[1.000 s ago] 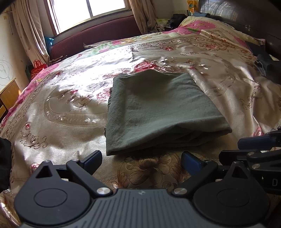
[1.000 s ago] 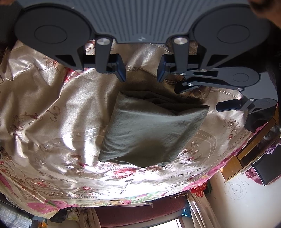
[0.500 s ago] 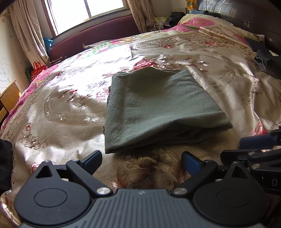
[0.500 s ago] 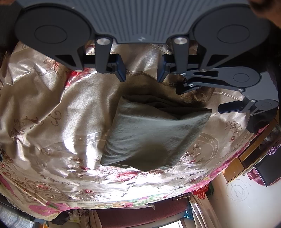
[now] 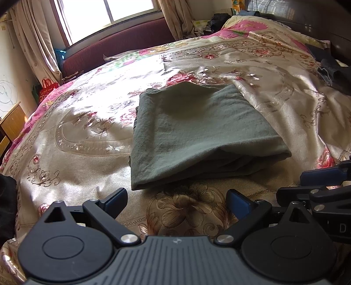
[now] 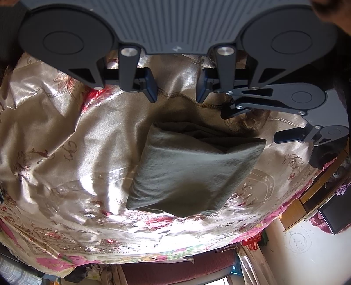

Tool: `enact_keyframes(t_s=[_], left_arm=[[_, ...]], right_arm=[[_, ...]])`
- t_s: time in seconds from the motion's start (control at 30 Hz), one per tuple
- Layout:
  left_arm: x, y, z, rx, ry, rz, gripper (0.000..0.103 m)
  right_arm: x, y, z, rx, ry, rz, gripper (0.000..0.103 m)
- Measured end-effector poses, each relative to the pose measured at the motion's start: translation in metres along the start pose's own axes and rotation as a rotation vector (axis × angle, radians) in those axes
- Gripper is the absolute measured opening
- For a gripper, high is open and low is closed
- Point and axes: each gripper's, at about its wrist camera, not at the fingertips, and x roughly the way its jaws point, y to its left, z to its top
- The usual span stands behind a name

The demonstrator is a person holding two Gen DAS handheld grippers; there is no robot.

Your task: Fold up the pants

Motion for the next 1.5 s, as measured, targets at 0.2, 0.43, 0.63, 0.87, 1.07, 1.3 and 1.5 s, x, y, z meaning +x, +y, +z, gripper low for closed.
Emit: enact_keyframes(t_s=[0.2, 0.43, 0.63, 0.87, 1.07, 1.3, 1.5], left_arm=[[0.0004, -0.0003, 0.0001, 0.001, 0.001, 0.0, 0.103], [0.0011, -0.0003, -0.0011, 0.005, -0.002, 0.003, 0.103], [0.0011, -0.0005, -0.0012, 0.006, -0.002, 0.004, 0.103], [0.0011, -0.0006, -0.0012, 0.006, -0.002, 0.004, 0.103], [0.0011, -0.0007, -0.0013, 0.006, -0.002, 0.004, 0.103], [0.0011, -0.0009, -0.0013, 0.006, -0.002, 0.004, 0.103], [0.0003, -0.0012, -0.0017, 0.01, -0.005, 0.01, 0.103]], right_arm=[[0.0007, 0.0001, -0.0006, 0.001, 0.004, -0.001, 0.04], [0.0006, -0.0001, -0.0003, 0.001, 0.003, -0.001, 0.04], [0.0006, -0.0002, -0.0004, 0.002, 0.004, 0.0, 0.04], [0.0011, 0.0, -0.0011, 0.003, 0.004, 0.0, 0.04], [0.0011, -0.0002, -0.0009, 0.002, 0.004, 0.0, 0.04], [0.0011, -0.0003, -0.001, 0.002, 0.004, 0.0, 0.04], [0.0012, -0.0005, -0.0009, 0.003, 0.005, 0.0, 0.04]])
